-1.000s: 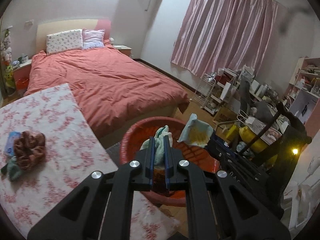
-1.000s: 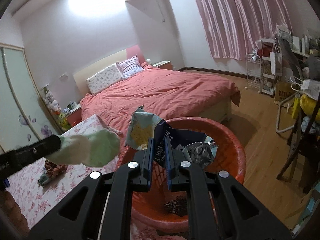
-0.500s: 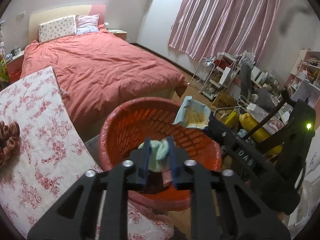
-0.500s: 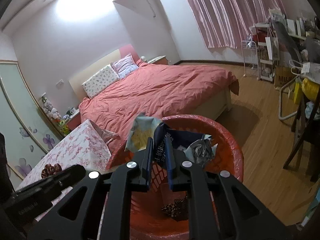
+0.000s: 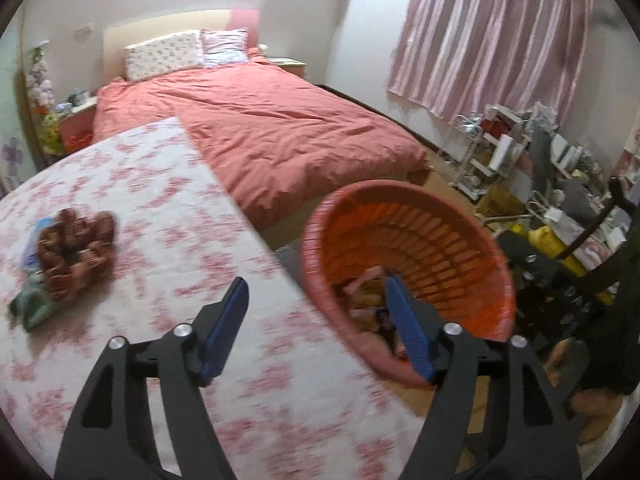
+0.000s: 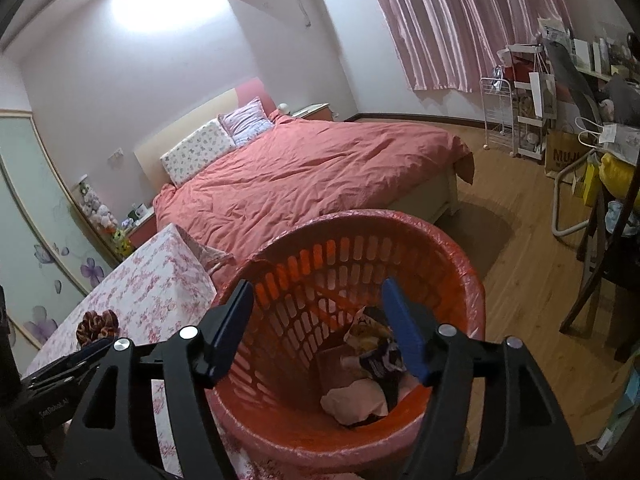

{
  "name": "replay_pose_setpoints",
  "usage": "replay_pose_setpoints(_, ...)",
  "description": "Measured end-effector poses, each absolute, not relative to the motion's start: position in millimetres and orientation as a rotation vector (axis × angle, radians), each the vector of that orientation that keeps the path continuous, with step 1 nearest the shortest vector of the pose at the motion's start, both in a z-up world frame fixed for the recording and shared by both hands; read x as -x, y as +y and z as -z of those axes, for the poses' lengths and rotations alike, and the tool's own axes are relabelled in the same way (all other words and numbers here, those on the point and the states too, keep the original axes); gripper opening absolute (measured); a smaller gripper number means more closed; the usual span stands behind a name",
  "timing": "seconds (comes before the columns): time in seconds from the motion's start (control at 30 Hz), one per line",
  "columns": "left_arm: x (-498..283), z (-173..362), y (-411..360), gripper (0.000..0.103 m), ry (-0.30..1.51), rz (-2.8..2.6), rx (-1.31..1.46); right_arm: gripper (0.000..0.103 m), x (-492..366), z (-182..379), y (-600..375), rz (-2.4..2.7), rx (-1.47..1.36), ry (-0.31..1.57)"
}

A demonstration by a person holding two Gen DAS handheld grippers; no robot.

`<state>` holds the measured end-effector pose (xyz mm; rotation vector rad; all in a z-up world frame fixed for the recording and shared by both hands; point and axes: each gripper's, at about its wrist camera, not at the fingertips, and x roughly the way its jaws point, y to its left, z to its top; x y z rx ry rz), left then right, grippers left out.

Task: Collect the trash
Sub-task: 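Carry the wrappers with the right tool while the left tool carries the cloth, releasing both into the basket, then move both open tools from the basket back over the bed, then grasp the brown plaid scrunchie with the right tool while the left tool grasps the grey-green sock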

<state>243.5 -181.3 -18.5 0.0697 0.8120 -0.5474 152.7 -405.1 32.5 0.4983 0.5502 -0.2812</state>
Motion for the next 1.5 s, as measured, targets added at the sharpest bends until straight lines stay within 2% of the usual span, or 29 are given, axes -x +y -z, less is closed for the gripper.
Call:
replay_pose_setpoints(0.73, -258, 16, 8, 0.091, 0.768, 0.156, -0.018, 0.073, -190, -54, -280, 0.046, -0.319, 0.624)
replay_pose_setpoints(1.1, -261, 16, 107, 0.092, 0.737, -0.043, 0.045, 0.073, -229, -55, -181, -0.148, -0.206, 0.667)
replay_pose_setpoints(1.37, -259, 11, 135, 0.092, 0.703, -0.055, 0.078, 0.054, -255, -49, -120, -0.23, -0.139, 0.705)
replay_pose_setpoints(1.5, -261, 11, 141, 0.092, 0.704, -0.048, 0.084, 0.05, -271, -44, -98, -0.262, -0.125, 0.728)
